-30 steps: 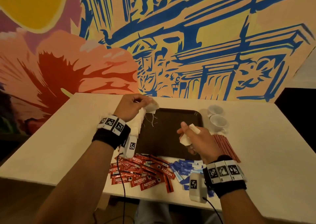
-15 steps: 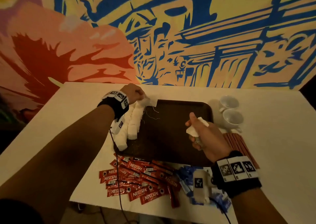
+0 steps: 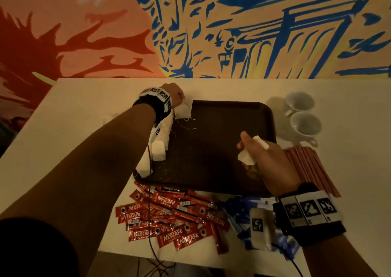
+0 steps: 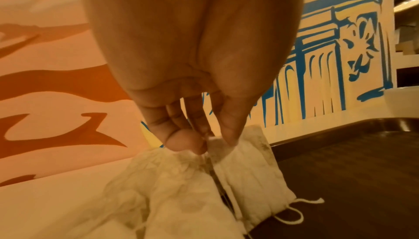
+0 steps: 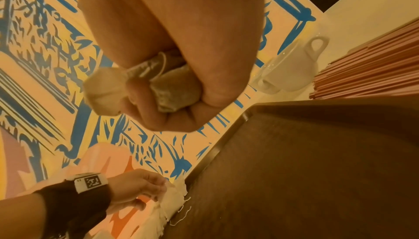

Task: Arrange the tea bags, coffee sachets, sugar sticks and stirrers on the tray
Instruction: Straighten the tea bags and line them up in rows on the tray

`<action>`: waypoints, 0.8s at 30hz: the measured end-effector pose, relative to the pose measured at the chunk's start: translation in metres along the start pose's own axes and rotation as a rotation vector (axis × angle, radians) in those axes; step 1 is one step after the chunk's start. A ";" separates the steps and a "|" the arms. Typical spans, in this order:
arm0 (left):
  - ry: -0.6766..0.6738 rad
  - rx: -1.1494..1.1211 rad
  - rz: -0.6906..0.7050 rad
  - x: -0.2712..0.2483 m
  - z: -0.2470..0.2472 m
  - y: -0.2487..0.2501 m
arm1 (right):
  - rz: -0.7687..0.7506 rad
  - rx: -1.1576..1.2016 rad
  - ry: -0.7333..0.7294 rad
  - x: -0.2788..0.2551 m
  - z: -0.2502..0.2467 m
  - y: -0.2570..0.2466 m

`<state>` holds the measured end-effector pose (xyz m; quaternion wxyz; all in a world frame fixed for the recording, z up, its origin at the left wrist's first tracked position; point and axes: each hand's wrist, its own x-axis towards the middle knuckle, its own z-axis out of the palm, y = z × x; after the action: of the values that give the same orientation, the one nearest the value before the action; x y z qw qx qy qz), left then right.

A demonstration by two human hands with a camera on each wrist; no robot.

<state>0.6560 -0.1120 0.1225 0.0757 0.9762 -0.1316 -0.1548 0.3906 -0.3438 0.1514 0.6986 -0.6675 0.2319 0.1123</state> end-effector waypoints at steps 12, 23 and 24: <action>0.041 0.164 0.022 0.026 -0.014 0.009 | -0.046 -0.003 -0.005 -0.001 0.003 0.003; 0.324 -0.186 0.267 -0.119 -0.054 0.053 | -0.068 0.131 -0.002 -0.053 0.006 -0.010; 0.328 -0.196 0.329 -0.142 -0.054 0.060 | -0.071 0.149 -0.005 -0.061 0.006 -0.011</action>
<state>0.5287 -0.1235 0.2244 0.2143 0.9418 -0.2590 0.0083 0.3442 -0.3295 0.1897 0.7506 -0.6211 0.2140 0.0717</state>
